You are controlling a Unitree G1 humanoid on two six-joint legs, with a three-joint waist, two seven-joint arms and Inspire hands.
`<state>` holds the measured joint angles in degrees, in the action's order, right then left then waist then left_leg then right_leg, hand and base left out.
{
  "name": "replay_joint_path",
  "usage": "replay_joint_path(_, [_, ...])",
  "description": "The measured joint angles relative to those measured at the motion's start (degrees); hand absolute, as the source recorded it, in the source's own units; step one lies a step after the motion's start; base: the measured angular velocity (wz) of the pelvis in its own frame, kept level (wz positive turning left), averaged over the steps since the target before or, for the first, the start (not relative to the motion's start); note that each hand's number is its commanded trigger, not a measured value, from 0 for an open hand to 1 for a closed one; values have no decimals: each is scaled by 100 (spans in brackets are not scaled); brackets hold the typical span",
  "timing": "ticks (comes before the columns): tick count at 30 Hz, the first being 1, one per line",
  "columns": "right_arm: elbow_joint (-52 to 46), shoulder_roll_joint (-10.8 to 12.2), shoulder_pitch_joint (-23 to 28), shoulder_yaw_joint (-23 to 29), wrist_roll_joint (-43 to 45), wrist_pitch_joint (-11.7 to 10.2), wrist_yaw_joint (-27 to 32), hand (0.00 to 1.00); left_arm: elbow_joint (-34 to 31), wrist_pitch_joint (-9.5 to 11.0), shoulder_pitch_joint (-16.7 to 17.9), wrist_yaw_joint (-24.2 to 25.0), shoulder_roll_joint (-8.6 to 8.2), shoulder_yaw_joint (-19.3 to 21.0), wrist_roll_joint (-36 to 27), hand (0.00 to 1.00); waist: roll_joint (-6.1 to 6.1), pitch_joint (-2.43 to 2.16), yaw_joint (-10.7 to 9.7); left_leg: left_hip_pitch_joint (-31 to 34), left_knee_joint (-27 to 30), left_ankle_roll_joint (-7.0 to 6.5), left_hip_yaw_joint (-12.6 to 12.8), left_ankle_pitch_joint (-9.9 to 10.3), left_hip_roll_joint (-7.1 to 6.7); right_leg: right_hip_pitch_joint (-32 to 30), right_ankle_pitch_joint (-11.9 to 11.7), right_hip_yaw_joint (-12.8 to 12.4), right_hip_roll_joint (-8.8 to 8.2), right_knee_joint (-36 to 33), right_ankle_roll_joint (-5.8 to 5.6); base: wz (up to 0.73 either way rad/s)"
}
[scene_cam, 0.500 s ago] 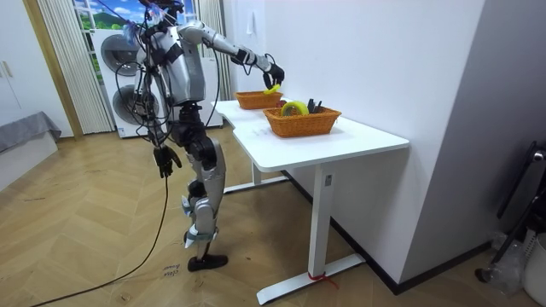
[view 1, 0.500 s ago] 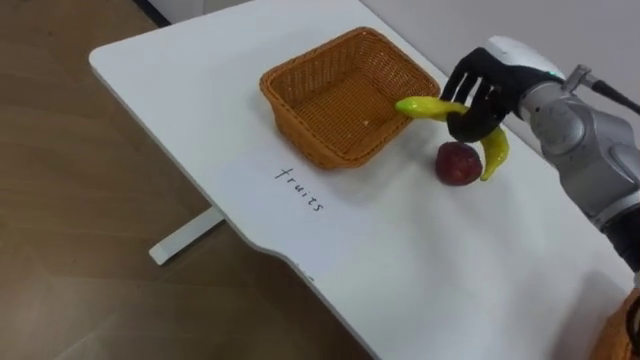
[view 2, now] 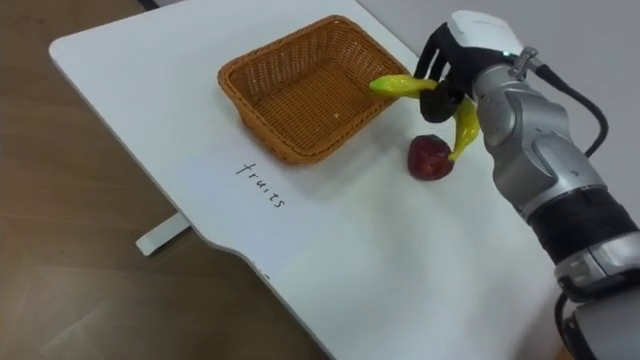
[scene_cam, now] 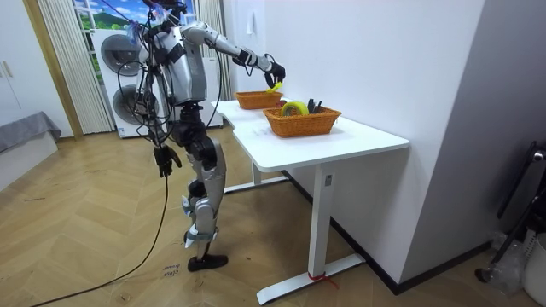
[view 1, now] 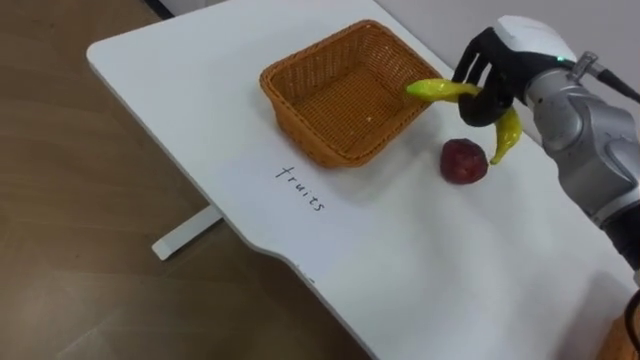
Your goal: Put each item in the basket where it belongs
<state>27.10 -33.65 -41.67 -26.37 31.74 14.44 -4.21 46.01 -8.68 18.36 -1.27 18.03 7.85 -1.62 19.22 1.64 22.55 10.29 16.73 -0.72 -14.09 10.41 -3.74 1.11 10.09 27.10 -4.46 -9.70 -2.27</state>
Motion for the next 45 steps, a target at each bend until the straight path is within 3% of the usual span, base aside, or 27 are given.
replay_joint_path(17, [-542, 0, -174, -31, 750, 26, 553, 100, 16, 25, 31, -215, -54, 2, 0, 0, -13, 11, 146, -10, 59, 25, -23, 17, 11, 46, -3, -12, 31, 3, 4, 0])
replay_joint_path(23, [-734, -1, -181, -372, 977, 68, 596, 100, 15, 25, 60, -168, -64, 1, -3, 0, -18, 16, 203, -85, 52, 28, -12, 22, 19, 117, -3, -22, 33, 1, 4, -1])
replay_joint_path(32, [-875, -1, -212, -918, 1102, 60, 596, 100, 15, 25, 56, -165, -60, -46, -6, 0, 36, -3, 447, -89, 46, 34, -27, 24, 23, 115, -3, -31, 40, -3, 4, 0])
replay_joint_path(38, [-1018, 3, -525, -1510, 1101, 58, 535, 100, 74, 46, -17, -164, -56, -31, -10, 0, 65, 1, 473, -109, 43, 35, -61, 23, 19, 155, -3, -25, 47, 9, 4, 3])
replay_joint_path(42, [-1012, 3, -570, -1721, 1102, 53, 516, 100, 101, 53, -101, -210, -2, -19, -7, 0, 175, 39, 589, -102, 45, 44, -97, 29, 19, 173, -2, -12, 57, 17, 4, 3])
replay_joint_path(43, [-1003, 4, -569, -1745, 1095, 42, 491, 91, 112, 53, -120, -210, 0, -20, -9, 0, 197, 51, 627, -100, 61, 46, -106, 32, 19, 173, -3, -1, 60, 16, 4, 0])
replay_joint_path(45, [-979, 4, -569, -1747, 1088, 36, 486, 42, 116, 53, -117, -209, -2, -25, -10, 0, 207, 65, 692, -91, 87, 45, -114, 39, 14, 174, -3, -1, 61, 16, 5, 2])
